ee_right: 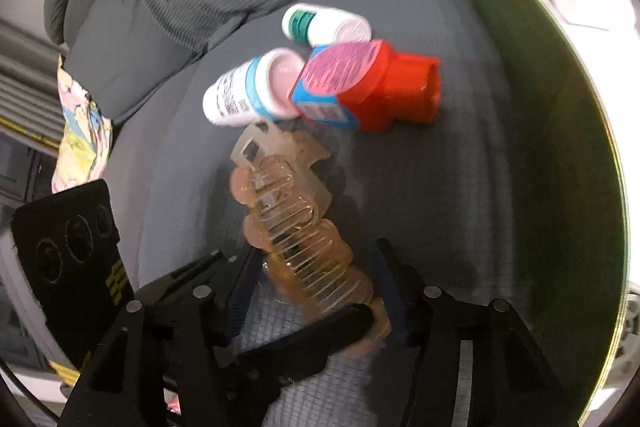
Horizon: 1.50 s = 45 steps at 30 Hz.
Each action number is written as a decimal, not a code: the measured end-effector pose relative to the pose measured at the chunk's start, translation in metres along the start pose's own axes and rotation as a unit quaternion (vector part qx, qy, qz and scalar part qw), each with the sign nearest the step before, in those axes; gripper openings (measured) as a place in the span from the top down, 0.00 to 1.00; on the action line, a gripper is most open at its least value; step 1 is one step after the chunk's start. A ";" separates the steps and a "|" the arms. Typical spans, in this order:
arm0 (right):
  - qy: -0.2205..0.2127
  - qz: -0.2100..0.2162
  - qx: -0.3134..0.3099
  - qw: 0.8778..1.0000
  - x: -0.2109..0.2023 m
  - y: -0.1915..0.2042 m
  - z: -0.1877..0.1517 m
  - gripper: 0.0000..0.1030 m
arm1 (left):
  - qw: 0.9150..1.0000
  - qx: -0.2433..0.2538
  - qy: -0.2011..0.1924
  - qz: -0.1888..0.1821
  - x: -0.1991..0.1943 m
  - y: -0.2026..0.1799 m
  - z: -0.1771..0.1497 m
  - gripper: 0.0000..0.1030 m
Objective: Organize rigid objects
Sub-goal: 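Grasp the pink bead bracelet with the right gripper, then lift the pink bead bracelet with the right gripper and carry it over the box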
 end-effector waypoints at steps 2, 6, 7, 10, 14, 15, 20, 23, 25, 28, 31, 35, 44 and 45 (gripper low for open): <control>-0.004 0.006 -0.004 1.000 0.000 0.004 0.001 0.43 | 1.000 -0.001 -0.001 -0.001 -0.001 0.001 0.000 0.40; -0.004 0.032 0.007 0.999 0.000 0.005 0.002 0.48 | 1.000 -0.011 -0.003 -0.007 -0.005 0.004 0.000 0.45; -0.004 0.038 0.013 0.999 0.000 0.005 0.002 0.49 | 1.000 -0.013 -0.003 -0.009 -0.004 0.005 0.000 0.46; -0.011 0.049 0.019 0.999 -0.004 0.003 0.003 0.55 | 1.000 -0.018 -0.007 -0.015 -0.007 0.002 0.001 0.48; -0.028 0.060 0.014 0.998 -0.015 0.008 0.005 0.56 | 1.000 -0.007 -0.017 -0.022 -0.017 -0.007 0.003 0.50; -0.033 0.062 0.012 0.997 -0.018 0.009 0.005 0.56 | 1.000 -0.001 -0.022 -0.021 -0.021 -0.010 0.004 0.50; -0.064 0.067 0.007 0.996 -0.039 0.015 0.009 0.56 | 0.999 0.021 -0.036 -0.018 -0.032 -0.026 0.008 0.51; -0.081 0.069 0.005 0.994 -0.052 0.017 0.011 0.56 | 0.998 0.036 -0.045 -0.016 -0.039 -0.036 0.011 0.51; -0.096 0.071 0.004 0.993 -0.062 0.017 0.013 0.56 | 0.998 0.045 -0.052 -0.015 -0.042 -0.044 0.014 0.51; -0.117 0.071 0.004 0.991 -0.078 0.014 0.015 0.56 | 0.996 0.063 -0.060 -0.015 -0.043 -0.059 0.019 0.51; -0.132 0.071 0.010 0.989 -0.091 0.009 0.016 0.56 | 0.995 0.076 -0.063 -0.019 -0.042 -0.072 0.022 0.51; -0.154 0.065 0.018 0.986 -0.109 -0.003 0.017 0.56 | 0.993 0.092 -0.064 -0.027 -0.035 -0.086 0.027 0.51; -0.191 0.054 0.044 0.979 -0.135 -0.033 0.019 0.56 | 0.990 0.121 -0.060 -0.046 -0.013 -0.116 0.036 0.50; -0.192 0.055 0.048 0.979 -0.136 -0.036 0.019 0.56 | 0.990 0.123 -0.059 -0.045 -0.010 -0.119 0.037 0.50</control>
Point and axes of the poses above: each gripper's, at about its wrist camera, not at the fingertips, and x roughly the way its jaws point, y to its left, z to its top, the point moved 10 cm from there along x, roughly the way its jaws point, and after that the axes turned 10 degrees about -z, right-handed, at the moved point
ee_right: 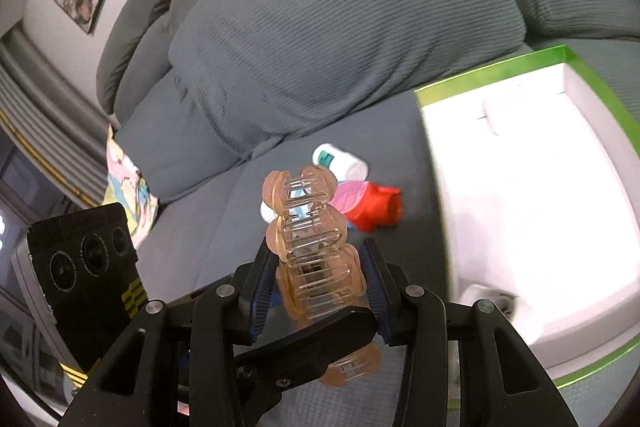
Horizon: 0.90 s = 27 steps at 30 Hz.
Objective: Organize rigid objects
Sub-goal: 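Lift the pink bead bracelet with the right gripper and carry it over the box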
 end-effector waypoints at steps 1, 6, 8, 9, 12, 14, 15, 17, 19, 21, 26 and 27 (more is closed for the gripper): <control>-0.003 0.001 0.006 1.000 -0.002 -0.003 0.002 0.56 | 1.000 0.002 0.001 -0.001 0.003 -0.002 0.001 0.50; -0.019 -0.003 0.022 1.000 -0.014 -0.019 0.008 0.56 | 1.000 0.018 0.008 -0.011 0.018 -0.016 0.006 0.50; -0.025 -0.005 0.029 0.999 -0.018 -0.027 0.010 0.56 | 1.000 0.023 0.012 -0.016 0.025 -0.021 0.008 0.50; -0.028 -0.006 0.033 0.999 -0.020 -0.029 0.011 0.56 | 0.999 0.025 0.015 -0.018 0.028 -0.023 0.009 0.50; -0.033 -0.008 0.048 0.998 -0.025 -0.041 0.012 0.56 | 0.999 0.030 0.020 -0.024 0.039 -0.029 0.010 0.50; -0.036 -0.013 0.056 0.998 -0.026 -0.047 0.013 0.56 | 0.999 0.031 0.024 -0.031 0.046 -0.031 0.011 0.50; -0.037 -0.016 0.059 0.997 -0.028 -0.050 0.012 0.56 | 0.999 0.031 0.026 -0.034 0.051 -0.033 0.011 0.50; -0.037 -0.020 0.066 0.997 -0.028 -0.056 0.012 0.56 | 0.998 0.031 0.031 -0.038 0.057 -0.034 0.010 0.50; -0.036 -0.024 0.075 0.996 -0.027 -0.063 0.012 0.56 | 0.998 0.028 0.037 -0.042 0.064 -0.035 0.010 0.50; -0.035 -0.026 0.082 0.996 -0.027 -0.069 0.012 0.56 | 0.998 0.027 0.039 -0.046 0.068 -0.036 0.010 0.50; -0.034 -0.032 0.096 0.994 -0.026 -0.084 0.015 0.56 | 0.997 0.024 0.047 -0.056 0.078 -0.037 0.009 0.50; -0.033 -0.033 0.099 0.994 -0.025 -0.086 0.015 0.56 | 0.997 0.024 0.048 -0.057 0.080 -0.038 0.008 0.50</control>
Point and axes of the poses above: each gripper's, at about its wrist camera, not at the fingertips, and x roughly the way its jaws point, y to its left, z to its top, the point moved 10 cm from there along x, roughly the way its jaws point, and after that the axes turned 10 degrees about -z, right-handed, at the moved point
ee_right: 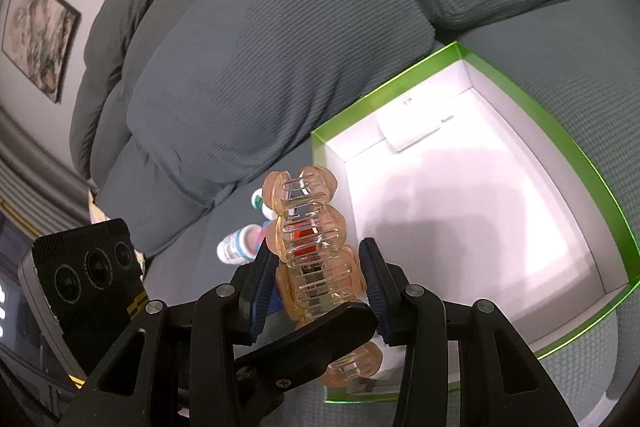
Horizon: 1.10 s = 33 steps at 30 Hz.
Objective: Organize rigid objects
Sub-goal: 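Lift the pink bead bracelet with the right gripper and carry it over the box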
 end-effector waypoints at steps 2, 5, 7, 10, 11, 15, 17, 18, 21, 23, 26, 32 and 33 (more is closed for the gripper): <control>0.001 -0.003 0.007 1.000 0.001 -0.005 0.001 0.56 | 1.000 -0.002 0.003 -0.004 0.005 0.000 0.000 0.50; 0.002 -0.008 0.015 1.000 0.001 -0.011 0.002 0.56 | 1.000 -0.005 0.007 -0.010 0.011 0.000 0.000 0.50; 0.003 -0.011 0.019 1.000 0.002 -0.016 0.003 0.56 | 1.000 -0.007 0.011 -0.013 0.014 0.000 -0.001 0.50; 0.005 -0.014 0.026 1.000 0.003 -0.022 0.003 0.56 | 1.000 -0.010 0.016 -0.016 0.019 0.000 -0.002 0.50; 0.006 -0.015 0.028 0.999 0.003 -0.023 0.004 0.56 | 1.000 -0.010 0.016 -0.017 0.020 -0.001 -0.002 0.50; 0.005 -0.018 0.032 0.999 0.004 -0.027 0.004 0.56 | 1.000 -0.012 0.020 -0.019 0.025 -0.002 -0.002 0.50; 0.006 -0.019 0.035 0.999 0.004 -0.029 0.004 0.56 | 0.999 -0.013 0.022 -0.019 0.027 -0.003 -0.002 0.50; 0.007 -0.020 0.036 0.999 0.004 -0.031 0.004 0.56 | 0.999 -0.014 0.025 -0.019 0.028 -0.003 -0.002 0.50; 0.011 -0.022 0.040 0.999 0.006 -0.034 0.004 0.56 | 0.999 -0.018 0.028 -0.019 0.030 -0.002 -0.003 0.50; 0.013 -0.023 0.043 0.999 0.007 -0.036 0.004 0.56 | 0.999 -0.021 0.030 -0.018 0.032 -0.002 -0.004 0.50; 0.017 -0.019 0.050 0.998 0.009 -0.040 0.003 0.56 | 0.999 -0.025 0.036 -0.013 0.035 0.000 -0.005 0.50; 0.021 -0.021 0.063 0.998 0.010 -0.048 0.002 0.56 | 0.999 -0.028 0.044 -0.007 0.041 0.000 -0.007 0.50; 0.022 -0.019 0.065 0.997 0.010 -0.048 0.002 0.56 | 0.999 -0.028 0.044 -0.007 0.041 -0.001 -0.007 0.50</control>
Point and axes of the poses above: each gripper's, at about its wrist camera, not at the fingertips, and x roughly the way its jaws point, y to its left, z to its top, the point moved 10 cm from there along x, roughly the way its jaws point, and after that the axes turned 10 degrees about -z, right-handed, at the moved point
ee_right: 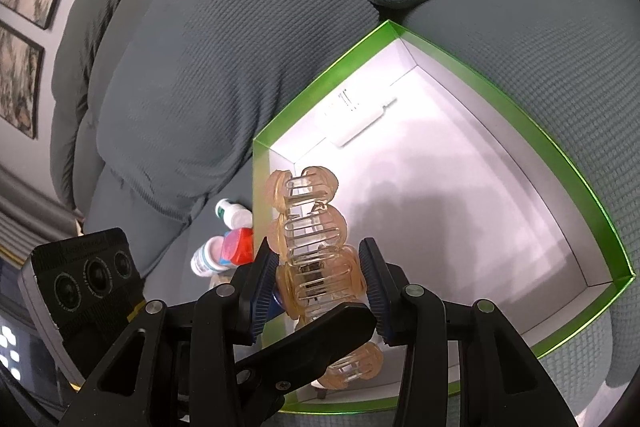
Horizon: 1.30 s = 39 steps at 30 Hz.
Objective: Organize rigid objects
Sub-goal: 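Lift the pink bead bracelet with the right gripper and carry it over the box, then lower the bracelet into the box and open the right gripper, then move the right gripper back to the pile toward the translucent claw clip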
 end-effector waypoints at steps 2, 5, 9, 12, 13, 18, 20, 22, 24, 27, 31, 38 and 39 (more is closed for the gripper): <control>0.000 0.001 0.002 1.000 -0.001 -0.001 0.000 0.56 | 1.000 0.000 0.000 0.000 0.001 -0.001 0.000 0.50; 0.000 0.001 0.006 1.000 -0.001 -0.002 0.000 0.56 | 1.000 -0.001 0.002 0.004 0.001 -0.001 -0.001 0.50; 0.002 0.003 0.011 1.000 0.000 -0.003 0.000 0.56 | 1.000 -0.004 0.002 0.011 0.000 0.000 -0.001 0.50; 0.004 0.002 0.017 1.000 0.000 -0.005 0.000 0.56 | 1.000 0.000 0.003 0.024 -0.001 0.000 -0.004 0.48; 0.005 -0.001 0.017 1.000 0.001 -0.006 -0.001 0.56 | 1.000 0.002 0.004 0.029 -0.001 0.000 -0.004 0.47; 0.004 -0.028 0.019 0.999 0.003 -0.012 -0.001 0.56 | 0.999 0.007 0.005 0.038 -0.003 0.000 -0.007 0.40; 0.003 -0.023 0.022 1.000 0.002 -0.012 0.000 0.56 | 0.999 0.008 -0.001 0.037 -0.009 -0.001 -0.007 0.32; 0.002 -0.014 0.021 1.000 0.001 -0.009 0.000 0.56 | 0.999 0.013 -0.008 0.040 -0.015 -0.002 -0.006 0.28; -0.001 -0.017 0.017 1.000 0.000 -0.007 0.000 0.55 | 0.999 0.015 -0.011 0.047 -0.020 -0.002 -0.005 0.28; -0.006 -0.021 0.011 1.000 -0.002 -0.003 0.001 0.55 | 0.998 0.015 -0.020 0.054 -0.034 -0.001 -0.004 0.25; -0.012 -0.019 0.002 1.000 -0.004 0.003 0.002 0.47 | 0.997 0.018 -0.035 0.067 -0.051 0.003 -0.003 0.22; -0.019 -0.024 -0.024 0.999 -0.005 0.018 0.000 0.36 | 0.994 0.006 -0.065 0.089 -0.087 0.017 -0.006 0.19; -0.020 -0.026 -0.027 0.999 -0.005 0.021 0.000 0.30 | 0.993 0.004 -0.068 0.093 -0.091 0.019 -0.007 0.19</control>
Point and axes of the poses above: each gripper's, at about its wrist camera, not at the fingertips, and x roughly the way its jaws point, y to its left, z to its top, the point moved 10 cm from there along x, roughly the way its jaws point, and after that the axes turned 10 degrees about -z, right-handed, at the moved point
